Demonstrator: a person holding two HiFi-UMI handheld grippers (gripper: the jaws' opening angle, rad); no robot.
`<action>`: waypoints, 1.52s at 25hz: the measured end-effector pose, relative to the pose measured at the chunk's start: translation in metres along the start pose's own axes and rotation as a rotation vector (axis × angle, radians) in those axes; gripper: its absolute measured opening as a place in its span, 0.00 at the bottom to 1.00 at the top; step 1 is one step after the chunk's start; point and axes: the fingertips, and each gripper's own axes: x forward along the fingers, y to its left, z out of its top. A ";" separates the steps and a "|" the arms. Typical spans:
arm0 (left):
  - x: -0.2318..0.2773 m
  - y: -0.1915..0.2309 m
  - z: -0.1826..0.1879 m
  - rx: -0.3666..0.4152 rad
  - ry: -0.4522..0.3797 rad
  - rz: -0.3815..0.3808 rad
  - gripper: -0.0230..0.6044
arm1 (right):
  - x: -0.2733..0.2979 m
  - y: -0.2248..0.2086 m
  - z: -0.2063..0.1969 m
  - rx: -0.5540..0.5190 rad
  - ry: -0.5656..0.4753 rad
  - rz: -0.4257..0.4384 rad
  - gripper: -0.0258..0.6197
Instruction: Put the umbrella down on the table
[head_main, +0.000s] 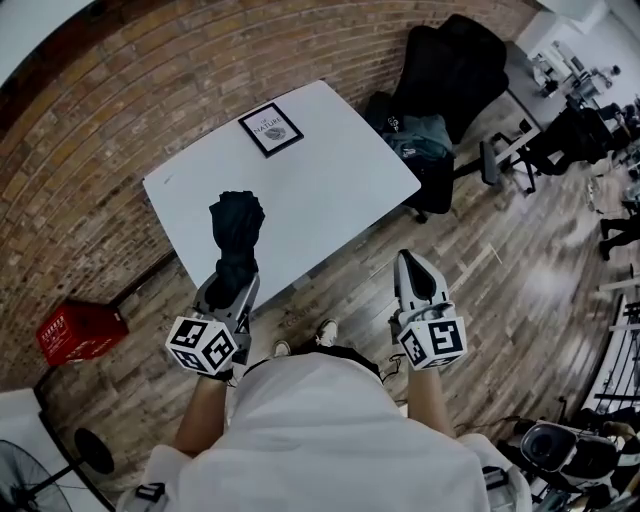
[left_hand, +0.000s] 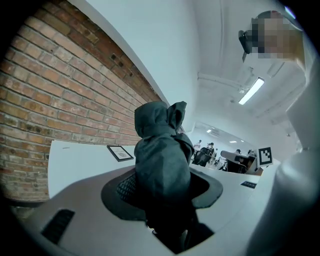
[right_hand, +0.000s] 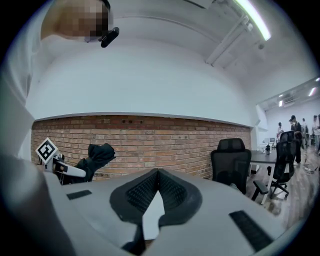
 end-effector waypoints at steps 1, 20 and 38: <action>0.002 -0.001 -0.001 0.000 0.001 0.007 0.39 | 0.003 -0.003 -0.003 0.005 0.005 0.007 0.07; 0.079 0.013 -0.003 0.111 0.139 0.078 0.39 | 0.025 -0.047 -0.015 0.022 0.041 0.037 0.07; 0.217 0.050 -0.060 0.200 0.354 0.105 0.39 | 0.010 -0.079 -0.025 0.026 0.058 -0.011 0.07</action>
